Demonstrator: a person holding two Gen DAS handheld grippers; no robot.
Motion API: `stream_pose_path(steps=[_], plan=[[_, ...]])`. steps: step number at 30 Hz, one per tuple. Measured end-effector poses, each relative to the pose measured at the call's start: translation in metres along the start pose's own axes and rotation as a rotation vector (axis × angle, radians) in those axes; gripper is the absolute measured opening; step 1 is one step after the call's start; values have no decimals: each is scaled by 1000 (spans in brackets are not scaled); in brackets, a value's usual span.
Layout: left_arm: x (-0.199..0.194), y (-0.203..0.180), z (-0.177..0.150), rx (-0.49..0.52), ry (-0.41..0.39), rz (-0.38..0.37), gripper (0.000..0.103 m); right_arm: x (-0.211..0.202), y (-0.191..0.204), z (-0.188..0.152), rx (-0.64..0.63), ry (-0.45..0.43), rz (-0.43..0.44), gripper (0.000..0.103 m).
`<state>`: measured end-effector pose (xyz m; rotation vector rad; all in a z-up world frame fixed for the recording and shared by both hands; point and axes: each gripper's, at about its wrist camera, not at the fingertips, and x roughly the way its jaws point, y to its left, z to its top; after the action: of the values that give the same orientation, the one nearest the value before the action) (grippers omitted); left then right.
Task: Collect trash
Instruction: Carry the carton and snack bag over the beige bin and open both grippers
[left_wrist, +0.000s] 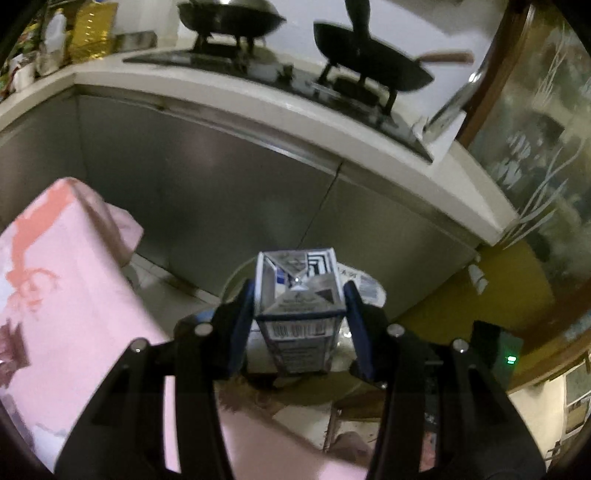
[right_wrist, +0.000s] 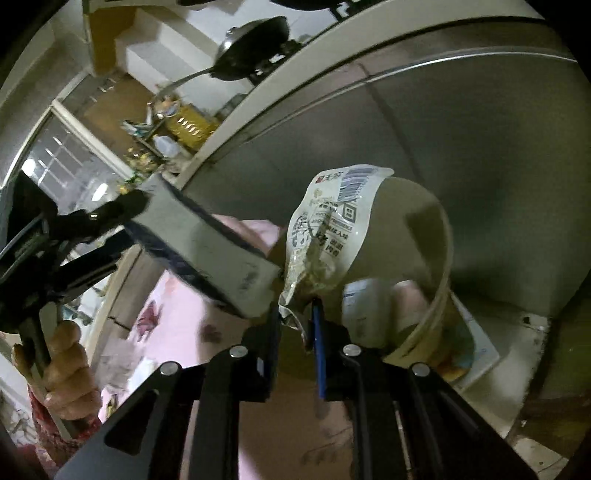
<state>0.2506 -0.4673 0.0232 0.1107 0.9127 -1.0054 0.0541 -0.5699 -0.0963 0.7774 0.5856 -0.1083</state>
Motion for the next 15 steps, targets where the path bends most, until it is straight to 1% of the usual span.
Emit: stream_pose_path(steps=[2, 4, 5, 6, 8, 10, 12, 15], plan=[[20, -2, -2, -2, 27, 20, 46, 5, -8, 0, 16, -3, -17, 20], [41, -1, -4, -24, 68, 28, 47, 5, -17, -4, 44, -9, -19, 32], [46, -1, -6, -29, 79, 31, 50, 4, -24, -4, 57, -19, -20, 47], [51, -2, -7, -28, 93, 47, 52, 2, -28, -5, 69, -37, -26, 56], [52, -3, -10, -26, 100, 63, 53, -4, -30, -4, 77, -64, -26, 56], [45, -6, -11, -27, 96, 56, 53, -14, -30, -6, 94, -93, -10, 56], [32, -12, -10, -16, 73, 49, 53, -27, -27, -4, 109, -132, 14, 56], [-1, -24, -12, 6, 11, 30, 53, -41, -20, -3, 114, -165, 42, 56]])
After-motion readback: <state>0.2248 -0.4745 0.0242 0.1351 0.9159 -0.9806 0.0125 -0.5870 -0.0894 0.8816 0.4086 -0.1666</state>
